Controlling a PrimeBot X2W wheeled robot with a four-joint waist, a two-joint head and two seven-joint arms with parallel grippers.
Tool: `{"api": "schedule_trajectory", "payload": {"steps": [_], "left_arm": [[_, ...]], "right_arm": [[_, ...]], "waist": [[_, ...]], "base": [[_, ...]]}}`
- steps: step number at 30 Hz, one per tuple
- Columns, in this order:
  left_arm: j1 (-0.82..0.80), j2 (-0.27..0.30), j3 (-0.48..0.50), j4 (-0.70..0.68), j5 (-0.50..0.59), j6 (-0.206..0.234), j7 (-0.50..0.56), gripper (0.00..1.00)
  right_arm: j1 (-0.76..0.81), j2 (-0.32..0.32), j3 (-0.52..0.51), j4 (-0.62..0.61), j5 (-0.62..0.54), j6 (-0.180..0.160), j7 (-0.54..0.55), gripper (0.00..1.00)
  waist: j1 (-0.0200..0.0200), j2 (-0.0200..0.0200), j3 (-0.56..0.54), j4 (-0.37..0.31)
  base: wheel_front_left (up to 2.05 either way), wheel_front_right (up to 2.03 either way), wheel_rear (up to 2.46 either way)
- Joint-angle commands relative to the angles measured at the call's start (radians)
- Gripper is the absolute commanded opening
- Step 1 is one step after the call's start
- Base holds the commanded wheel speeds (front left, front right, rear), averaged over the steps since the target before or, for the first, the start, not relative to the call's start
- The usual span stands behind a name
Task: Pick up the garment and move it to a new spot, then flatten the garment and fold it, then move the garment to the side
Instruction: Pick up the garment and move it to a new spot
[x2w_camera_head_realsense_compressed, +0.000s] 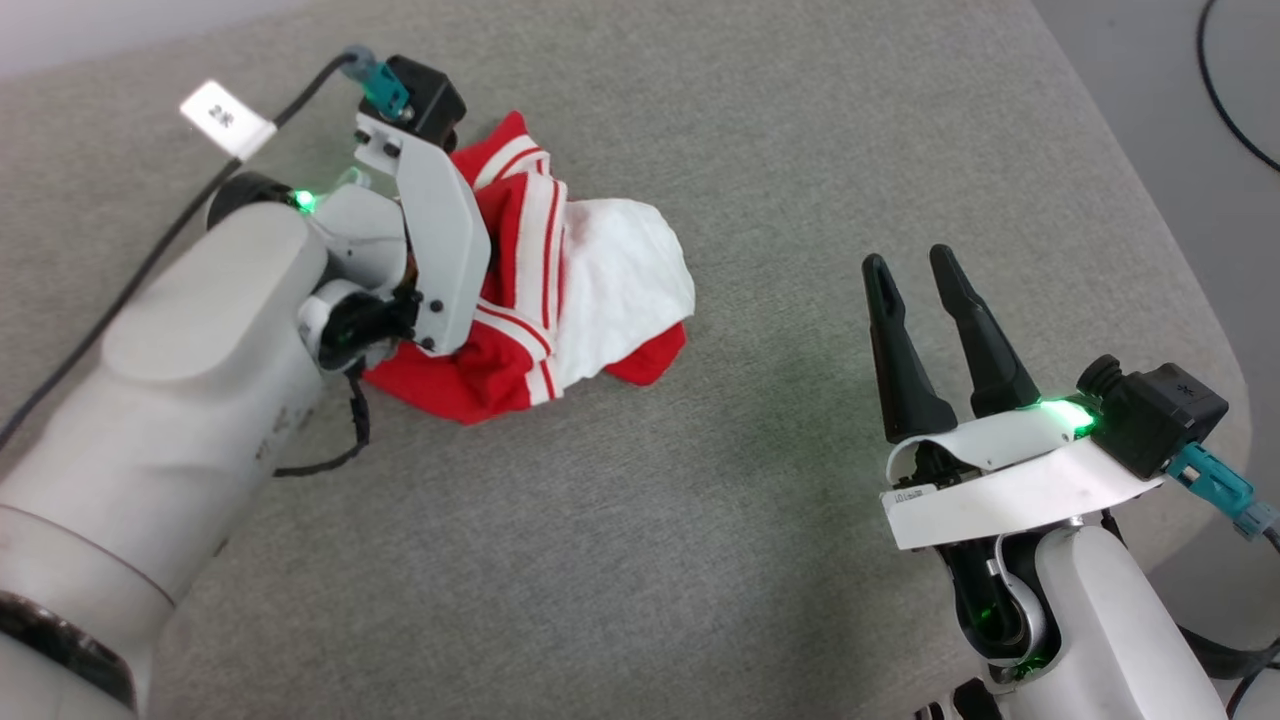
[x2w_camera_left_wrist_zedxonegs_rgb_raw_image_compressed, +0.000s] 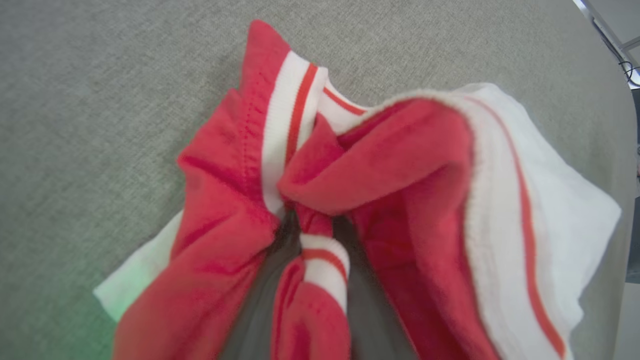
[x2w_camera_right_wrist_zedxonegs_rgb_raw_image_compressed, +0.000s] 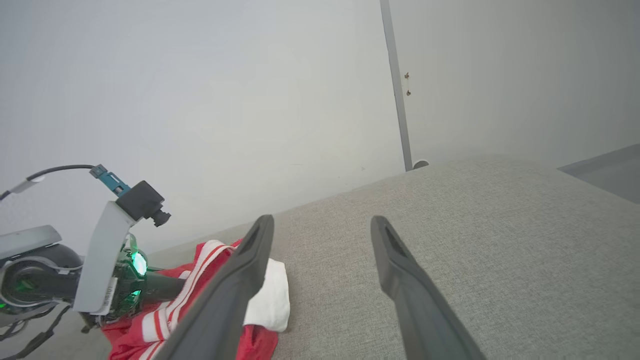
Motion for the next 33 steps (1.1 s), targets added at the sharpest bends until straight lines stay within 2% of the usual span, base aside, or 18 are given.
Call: {"api": "schedule_trajectory", "payload": {"steps": [1, 6, 12, 14, 15, 17, 25, 33], "left_arm": [[0.056, 0.005, -0.05, 0.04, 0.0, 0.004, 0.032, 0.0], [0.082, 0.025, -0.126, 0.056, -0.024, 0.004, 0.067, 0.0], [0.067, 0.038, -0.186, 0.03, -0.042, 0.004, 0.002, 0.0], [0.053, 0.028, -0.19, 0.021, -0.056, 0.004, -0.038, 0.45], [0.053, 0.028, -0.19, 0.021, -0.056, 0.004, -0.038, 0.45], [0.037, 0.017, -0.191, 0.005, -0.07, 0.003, -0.077, 1.0], [-0.005, -0.025, -0.138, -0.066, -0.178, 0.003, -0.291, 1.0], [0.093, 0.005, -0.122, -0.139, -0.256, 0.003, -0.487, 1.0]], "right_arm": [[0.001, 0.003, 0.003, -0.005, 0.011, 0.0, -0.001, 1.0], [0.0, 0.003, 0.006, -0.009, 0.017, 0.0, -0.001, 1.0], [-0.001, 0.003, 0.004, -0.002, -0.002, 0.0, -0.001, 1.0], [-0.001, 0.003, 0.003, 0.005, -0.015, 0.0, -0.001, 1.0], [-0.001, 0.003, 0.003, 0.005, -0.015, 0.0, -0.001, 1.0], [0.0, 0.002, -0.001, 0.014, -0.035, 0.0, -0.001, 1.0], [0.024, 0.002, -0.039, 0.052, -0.14, 0.0, -0.001, 1.0], [0.047, -0.029, -0.052, 0.091, -0.193, 0.0, -0.001, 1.0]], "waist": [[0.0, 0.0, 0.02, -0.02], [0.0, 0.0, 0.027, -0.034], [0.0, 0.0, 0.011, -0.013], [0.0, 0.0, -0.009, 0.008], [0.0, 0.0, -0.009, 0.008], [0.0, 0.0, -0.032, 0.035], [0.0, 0.0, -0.134, 0.199], [0.0, 0.0, -0.211, 0.346]], "base": [[0.0, 0.0, 0.0], [0.0, 0.0, 0.0], [0.0, 0.0, 0.0], [0.0, 0.0, 0.0], [0.0, 0.0, 0.0], [0.0, 0.0, 0.0], [0.0, 0.0, 0.0], [0.0, 0.0, 0.0]]}}
